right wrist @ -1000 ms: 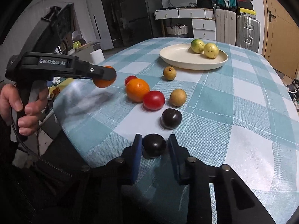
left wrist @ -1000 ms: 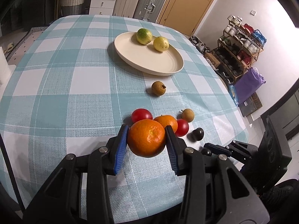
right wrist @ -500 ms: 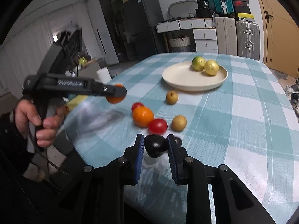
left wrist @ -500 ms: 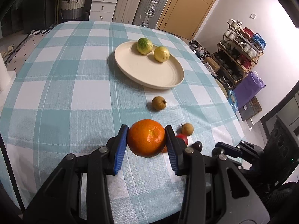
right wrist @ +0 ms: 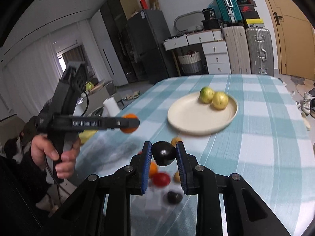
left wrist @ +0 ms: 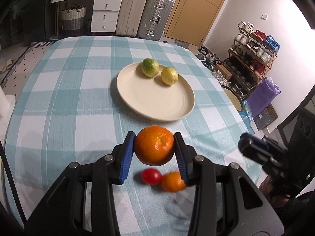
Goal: Organize fruits
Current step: 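Carry the tangerine and plum onto the cream plate and open both tools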
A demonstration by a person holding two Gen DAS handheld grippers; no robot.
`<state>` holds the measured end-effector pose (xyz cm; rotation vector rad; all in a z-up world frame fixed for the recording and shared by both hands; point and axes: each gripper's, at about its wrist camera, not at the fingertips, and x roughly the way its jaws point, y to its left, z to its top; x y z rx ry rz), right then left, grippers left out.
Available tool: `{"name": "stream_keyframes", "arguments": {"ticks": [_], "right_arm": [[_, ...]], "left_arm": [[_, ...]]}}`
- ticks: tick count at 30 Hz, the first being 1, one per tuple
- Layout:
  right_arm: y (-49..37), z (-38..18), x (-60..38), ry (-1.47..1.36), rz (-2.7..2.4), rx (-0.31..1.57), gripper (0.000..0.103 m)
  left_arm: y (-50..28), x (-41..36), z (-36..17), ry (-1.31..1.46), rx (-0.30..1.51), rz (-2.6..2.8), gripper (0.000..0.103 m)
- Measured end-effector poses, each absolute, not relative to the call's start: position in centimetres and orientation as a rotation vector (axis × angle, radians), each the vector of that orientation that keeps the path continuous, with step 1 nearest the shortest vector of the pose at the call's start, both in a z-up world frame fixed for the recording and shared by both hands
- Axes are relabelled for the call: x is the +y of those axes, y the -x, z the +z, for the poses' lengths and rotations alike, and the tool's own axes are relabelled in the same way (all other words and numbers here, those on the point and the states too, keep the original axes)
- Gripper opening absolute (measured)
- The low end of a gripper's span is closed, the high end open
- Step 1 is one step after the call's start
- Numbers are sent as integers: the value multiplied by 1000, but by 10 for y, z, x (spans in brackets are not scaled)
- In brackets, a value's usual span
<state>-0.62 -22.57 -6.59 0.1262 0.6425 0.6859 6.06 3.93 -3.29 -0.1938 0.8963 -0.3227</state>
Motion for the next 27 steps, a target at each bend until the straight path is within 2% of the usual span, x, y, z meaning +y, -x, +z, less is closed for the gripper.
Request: {"name": "stream_keyframes", "arguments": {"ticks": [16, 27], "right_arm": [[-91, -36, -227, -208, 677, 630, 26], [-167, -53, -219, -252, 614, 702, 26]], "left_arm": [[-144, 26, -15, 181, 872, -327, 37], [-214, 39, -28, 223, 872, -297, 37]]}}
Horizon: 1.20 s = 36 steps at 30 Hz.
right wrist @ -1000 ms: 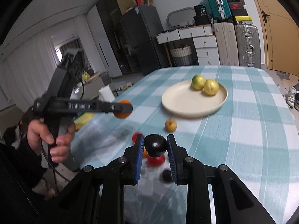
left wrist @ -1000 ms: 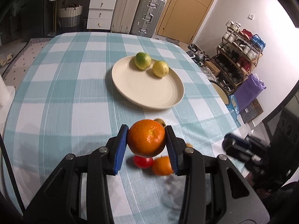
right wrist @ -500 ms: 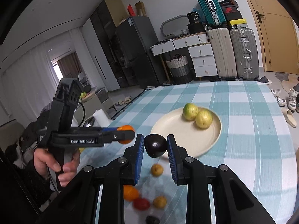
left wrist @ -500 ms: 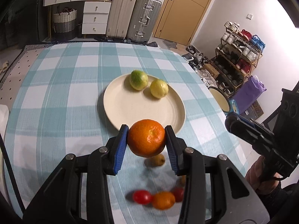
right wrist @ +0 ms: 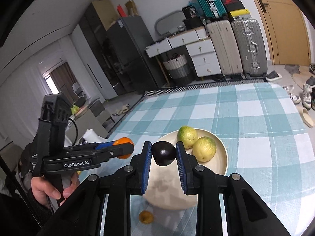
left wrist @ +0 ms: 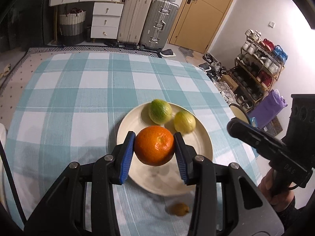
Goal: Organize fruits
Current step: 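Carry the tangerine and plum onto the cream plate and open both tools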
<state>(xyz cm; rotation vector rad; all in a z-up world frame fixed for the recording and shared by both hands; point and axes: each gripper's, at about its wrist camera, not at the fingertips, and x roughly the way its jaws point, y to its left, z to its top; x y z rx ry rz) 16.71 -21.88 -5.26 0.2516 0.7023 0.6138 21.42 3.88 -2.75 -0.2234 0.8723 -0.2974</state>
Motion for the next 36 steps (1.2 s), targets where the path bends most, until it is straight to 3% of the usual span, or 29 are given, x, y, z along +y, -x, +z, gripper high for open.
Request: {"name": "stream_keyframes", "arguments": {"ticks": [14, 31, 36], "right_arm": [[-221, -88, -178, -144, 564, 748, 26], [-234, -121, -170, -109, 546, 807, 26], [-234, -118, -170, -123, 544, 798, 52]], "left_arm": [[-286, 50, -73, 329, 939, -342, 37], [-309, 39, -103, 341, 985, -364, 37], [-308, 42, -99, 373, 984, -366, 41]]}}
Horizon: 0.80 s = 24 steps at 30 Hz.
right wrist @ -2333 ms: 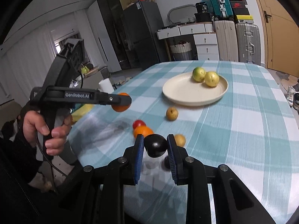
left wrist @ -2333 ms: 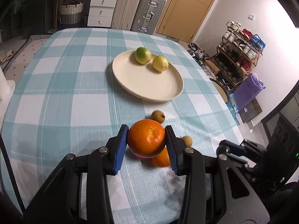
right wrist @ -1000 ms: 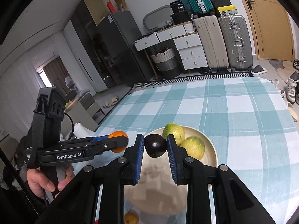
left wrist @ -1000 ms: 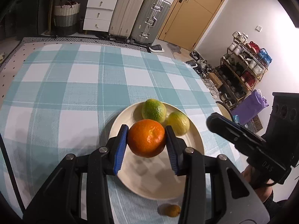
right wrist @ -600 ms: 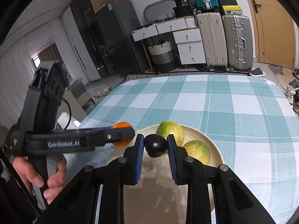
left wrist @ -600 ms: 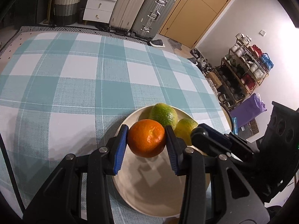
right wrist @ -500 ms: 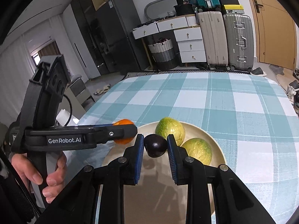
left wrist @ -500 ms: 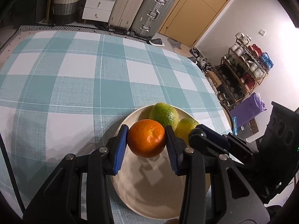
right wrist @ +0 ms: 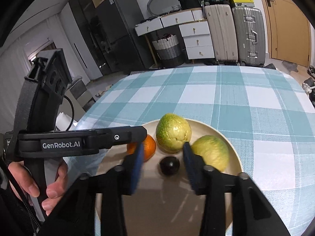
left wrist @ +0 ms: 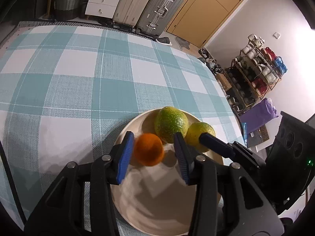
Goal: Organize fruits
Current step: 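Carry the tangerine and plum onto the cream plate and open both tools, then withdraw both tools from the plate toward the remaining fruits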
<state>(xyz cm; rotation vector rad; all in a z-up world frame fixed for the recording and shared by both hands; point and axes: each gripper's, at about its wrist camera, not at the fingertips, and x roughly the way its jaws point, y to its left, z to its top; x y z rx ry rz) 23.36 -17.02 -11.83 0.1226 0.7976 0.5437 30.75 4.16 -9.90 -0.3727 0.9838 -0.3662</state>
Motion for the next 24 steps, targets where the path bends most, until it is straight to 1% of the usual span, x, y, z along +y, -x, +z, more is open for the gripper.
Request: {"name": "stream_keyframes", "arguments": {"ticks": [2, 4, 10, 13, 16, 17, 18, 19, 20, 22, 24], "right_arm": [[-230, -113, -171, -117, 531, 780, 54], [-227, -109, -174, -126, 529, 766, 55], [-214, -90, -186, -176, 522, 707, 58], [-206, -80, -190, -168, 510, 680, 62], [-194, -70, -195, -167, 502, 651, 63], [-189, -65, -197, -173, 501, 639, 64], [-185, -62, -199, -179, 501, 630, 69], [-181, -59, -202, -186, 505, 620, 72], [-175, -55, -204, -197, 510, 603, 76], [-167, -49, -206, -201, 513, 582, 77], [-158, -43, -207, -197, 512, 563, 83]], "left_arm": [[-304, 44, -95, 376, 971, -364, 45], [-302, 46, -90, 377, 961, -362, 46], [-290, 51, -73, 370, 927, -351, 46], [-279, 53, -64, 363, 911, -339, 46], [-267, 55, -57, 352, 899, -325, 47], [-262, 55, -53, 346, 893, -319, 47], [-257, 55, -50, 337, 887, -314, 47], [-252, 55, -47, 331, 882, -311, 49], [-245, 55, -43, 325, 872, -309, 53], [-230, 56, -35, 306, 842, -293, 61], [-217, 57, -29, 287, 821, -281, 63]]}}
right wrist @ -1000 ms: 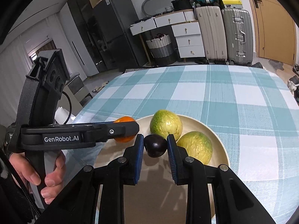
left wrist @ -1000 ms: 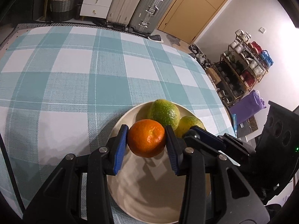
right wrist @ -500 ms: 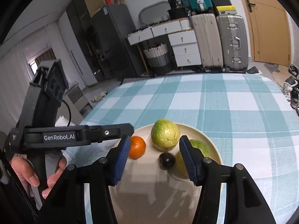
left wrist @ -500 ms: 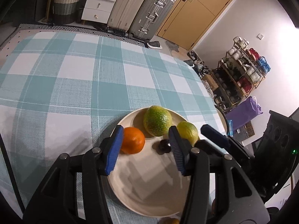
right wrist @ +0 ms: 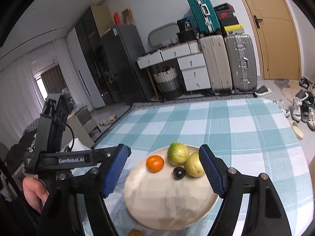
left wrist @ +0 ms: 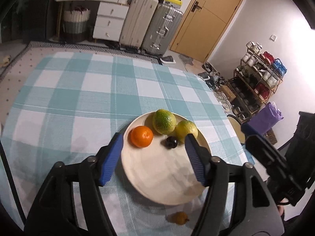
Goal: Organize fruits
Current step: 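Withdraw both tools from the plate toward the remaining fruits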
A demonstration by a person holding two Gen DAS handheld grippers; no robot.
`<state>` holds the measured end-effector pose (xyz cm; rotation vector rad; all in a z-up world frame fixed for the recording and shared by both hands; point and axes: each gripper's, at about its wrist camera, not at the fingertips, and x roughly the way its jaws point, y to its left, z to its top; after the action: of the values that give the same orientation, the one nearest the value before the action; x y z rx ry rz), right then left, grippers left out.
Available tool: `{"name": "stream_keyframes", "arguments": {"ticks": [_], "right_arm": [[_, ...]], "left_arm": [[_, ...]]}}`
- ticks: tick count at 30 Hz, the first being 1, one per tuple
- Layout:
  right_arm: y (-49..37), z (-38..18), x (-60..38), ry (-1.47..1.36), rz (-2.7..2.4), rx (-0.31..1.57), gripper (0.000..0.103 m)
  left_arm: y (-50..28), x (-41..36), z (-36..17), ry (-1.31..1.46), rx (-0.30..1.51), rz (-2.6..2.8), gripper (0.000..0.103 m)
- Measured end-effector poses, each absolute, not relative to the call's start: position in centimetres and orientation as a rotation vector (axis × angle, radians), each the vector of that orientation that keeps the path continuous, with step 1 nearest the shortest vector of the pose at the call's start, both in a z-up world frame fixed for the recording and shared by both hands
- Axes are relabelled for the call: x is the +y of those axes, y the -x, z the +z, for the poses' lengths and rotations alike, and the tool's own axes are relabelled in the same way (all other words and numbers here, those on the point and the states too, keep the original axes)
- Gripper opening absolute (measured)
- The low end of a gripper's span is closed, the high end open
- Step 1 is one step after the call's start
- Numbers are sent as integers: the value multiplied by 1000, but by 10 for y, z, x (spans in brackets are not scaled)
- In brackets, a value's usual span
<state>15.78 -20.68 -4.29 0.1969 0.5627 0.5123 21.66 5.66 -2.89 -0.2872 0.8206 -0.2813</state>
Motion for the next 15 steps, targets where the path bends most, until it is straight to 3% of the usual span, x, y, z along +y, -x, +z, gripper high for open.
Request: {"name": "stream_keyframes", "arguments": {"ticks": [3, 5, 10, 12, 15], "right_arm": [[-146, -35, -206, -182, 488, 555, 92], [-138, -32, -206, -177, 474, 564, 97], [-115, -26, -207, -150, 467, 563, 99], [-106, -23, -209, -145, 456, 554, 101], [-95, -19, -214, -155, 455, 540, 102]], "left_arm": [[-196, 61, -18, 281, 796, -278, 67], [-179, 65, -10, 277, 764, -264, 83], [-142, 65, 6, 193, 687, -179, 91], [-129, 65, 8, 187, 681, -167, 102], [-111, 63, 9, 176, 674, -162, 102]]}}
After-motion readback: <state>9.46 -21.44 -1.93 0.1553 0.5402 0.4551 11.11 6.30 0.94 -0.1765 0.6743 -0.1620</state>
